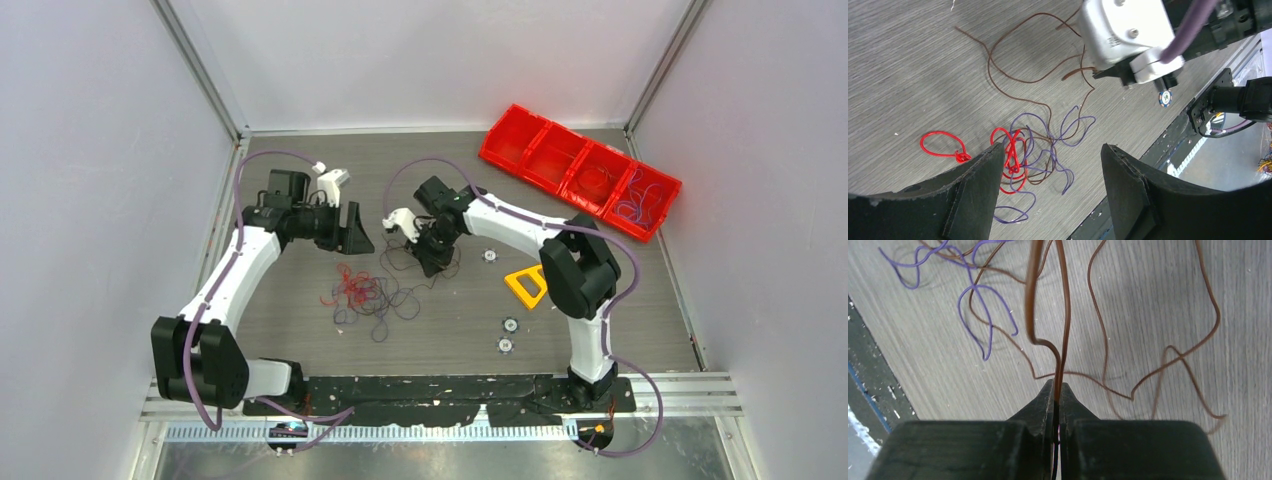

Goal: Untangle the cables

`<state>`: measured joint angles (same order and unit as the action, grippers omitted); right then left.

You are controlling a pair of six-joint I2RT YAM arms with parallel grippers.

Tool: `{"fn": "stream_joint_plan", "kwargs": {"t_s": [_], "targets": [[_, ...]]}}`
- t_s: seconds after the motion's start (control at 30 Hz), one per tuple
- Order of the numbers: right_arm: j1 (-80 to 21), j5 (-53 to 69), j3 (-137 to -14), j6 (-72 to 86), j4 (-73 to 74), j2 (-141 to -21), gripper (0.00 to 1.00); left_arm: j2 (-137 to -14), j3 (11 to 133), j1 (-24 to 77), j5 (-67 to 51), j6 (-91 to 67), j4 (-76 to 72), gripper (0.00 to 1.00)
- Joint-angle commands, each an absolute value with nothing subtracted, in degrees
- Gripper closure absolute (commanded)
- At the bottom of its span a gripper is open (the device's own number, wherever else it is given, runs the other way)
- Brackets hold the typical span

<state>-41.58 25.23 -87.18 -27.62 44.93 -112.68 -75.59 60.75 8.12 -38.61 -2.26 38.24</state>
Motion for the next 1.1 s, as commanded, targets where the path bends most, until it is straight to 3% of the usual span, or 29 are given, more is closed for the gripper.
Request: {"fn": "stream_joint_plan", "kwargs": {"t_s": [0.0,0.3,0.6,1.07], "targets": [[-42.5,21.9,-91.0,-25.5,42.3,-114.7,0.9,-73.3,61.7,7.6,-38.5,-1.1,38.7,0.28],[-42.5,19.1,-93.0,-23.2,41.0,-116.0,0.79,-72.8,61.9,6.8,-38.4,-0.2,40.3,0.28],[-43.0,18.6,-94.5,-25.4,40.7,-115.8,0.52,-73.4,62.5,5.8,-39.1,-0.3,41.0,0.27],[-44.6,14.8,-97.1,-29.6,42.0,-122.9,0.47,-74.0,63.1,4.8,-39.4,-0.3,41.5,0.27]]}}
